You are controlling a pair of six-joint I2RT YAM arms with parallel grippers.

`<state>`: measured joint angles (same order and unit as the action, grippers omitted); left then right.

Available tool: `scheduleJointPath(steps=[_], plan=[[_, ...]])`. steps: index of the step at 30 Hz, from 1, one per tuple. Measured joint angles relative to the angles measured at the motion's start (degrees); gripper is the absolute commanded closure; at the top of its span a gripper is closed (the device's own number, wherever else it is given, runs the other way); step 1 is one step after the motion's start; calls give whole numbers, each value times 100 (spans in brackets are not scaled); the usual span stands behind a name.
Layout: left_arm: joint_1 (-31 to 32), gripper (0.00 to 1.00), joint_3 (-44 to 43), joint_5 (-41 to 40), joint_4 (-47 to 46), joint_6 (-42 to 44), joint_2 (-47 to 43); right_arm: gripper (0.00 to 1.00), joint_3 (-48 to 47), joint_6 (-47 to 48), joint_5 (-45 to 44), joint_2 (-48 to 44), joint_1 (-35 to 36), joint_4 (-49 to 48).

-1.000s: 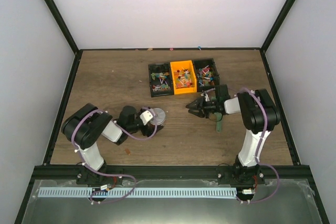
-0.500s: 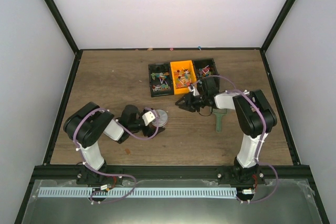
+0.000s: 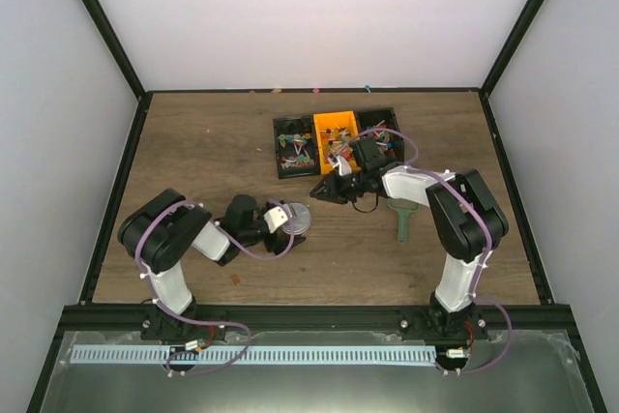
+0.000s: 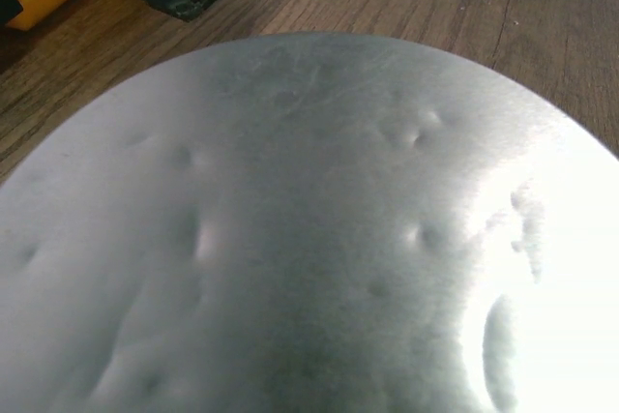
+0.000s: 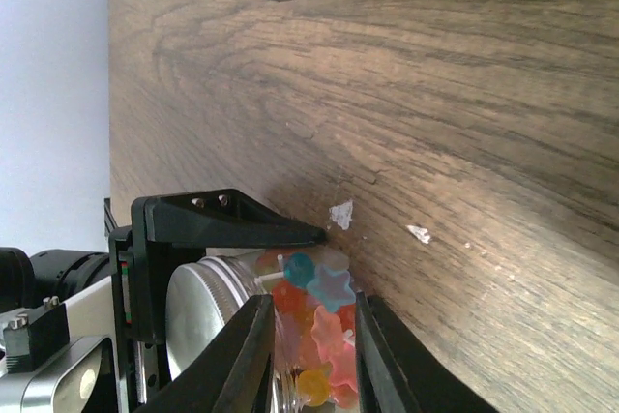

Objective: Pack the candies
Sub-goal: Screw the bottle lid onto the packing bottle.

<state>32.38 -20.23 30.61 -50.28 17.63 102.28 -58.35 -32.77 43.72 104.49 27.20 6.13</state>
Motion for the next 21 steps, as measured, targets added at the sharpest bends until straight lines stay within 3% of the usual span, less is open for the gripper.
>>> scheduleJointPath(steps=[21], plan=[[20, 10, 4, -28, -59, 4, 26, 78, 0, 236, -302, -400, 527, 291]])
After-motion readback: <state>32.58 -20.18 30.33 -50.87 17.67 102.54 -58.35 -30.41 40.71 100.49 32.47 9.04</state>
